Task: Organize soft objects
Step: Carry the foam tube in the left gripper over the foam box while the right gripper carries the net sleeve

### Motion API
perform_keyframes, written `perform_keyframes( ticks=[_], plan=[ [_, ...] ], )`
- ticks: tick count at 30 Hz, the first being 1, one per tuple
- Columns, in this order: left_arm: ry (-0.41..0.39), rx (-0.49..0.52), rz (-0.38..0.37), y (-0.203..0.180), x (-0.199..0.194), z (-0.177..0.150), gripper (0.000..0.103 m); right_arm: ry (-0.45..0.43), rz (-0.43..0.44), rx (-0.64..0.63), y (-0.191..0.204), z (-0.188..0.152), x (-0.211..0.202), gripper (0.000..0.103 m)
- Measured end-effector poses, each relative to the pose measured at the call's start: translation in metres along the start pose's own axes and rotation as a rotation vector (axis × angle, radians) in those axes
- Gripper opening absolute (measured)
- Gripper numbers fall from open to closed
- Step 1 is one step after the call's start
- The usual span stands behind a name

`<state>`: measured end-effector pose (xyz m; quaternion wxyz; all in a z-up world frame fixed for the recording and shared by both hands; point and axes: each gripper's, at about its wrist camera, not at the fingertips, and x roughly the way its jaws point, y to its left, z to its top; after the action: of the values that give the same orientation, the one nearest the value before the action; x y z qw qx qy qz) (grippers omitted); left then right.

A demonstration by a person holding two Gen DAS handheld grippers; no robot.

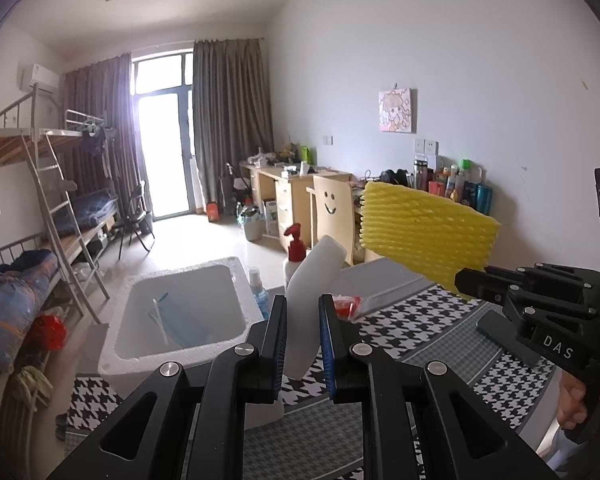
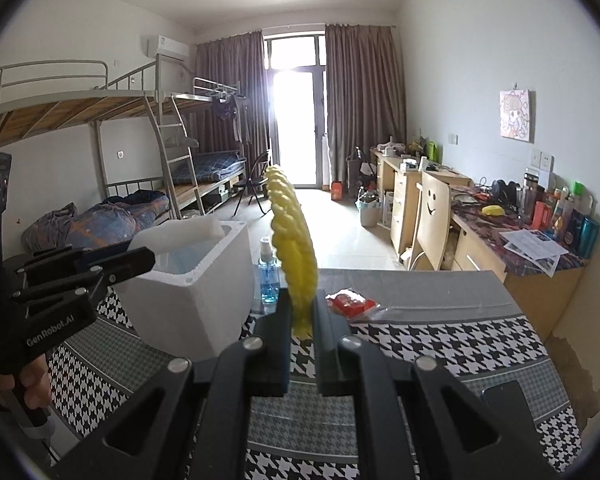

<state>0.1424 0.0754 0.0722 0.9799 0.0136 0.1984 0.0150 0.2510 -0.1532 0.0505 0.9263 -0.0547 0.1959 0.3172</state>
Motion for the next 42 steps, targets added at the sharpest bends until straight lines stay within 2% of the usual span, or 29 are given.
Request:
perform_keyframes(
  ticks=[20, 42],
  plan=[
    [-0.038, -0.036, 0.082, 0.026, -0.001, 0.014, 0.017, -0.008, 0.048, -0.033, 0.019, 0.021, 0.016, 0.012],
    [-0.031, -0.074, 0.170, 0.056, 0.007, 0.018, 0.017, 0.018, 0.115, -0.057, 0.043, 0.038, 0.047, 0.012]
  ],
)
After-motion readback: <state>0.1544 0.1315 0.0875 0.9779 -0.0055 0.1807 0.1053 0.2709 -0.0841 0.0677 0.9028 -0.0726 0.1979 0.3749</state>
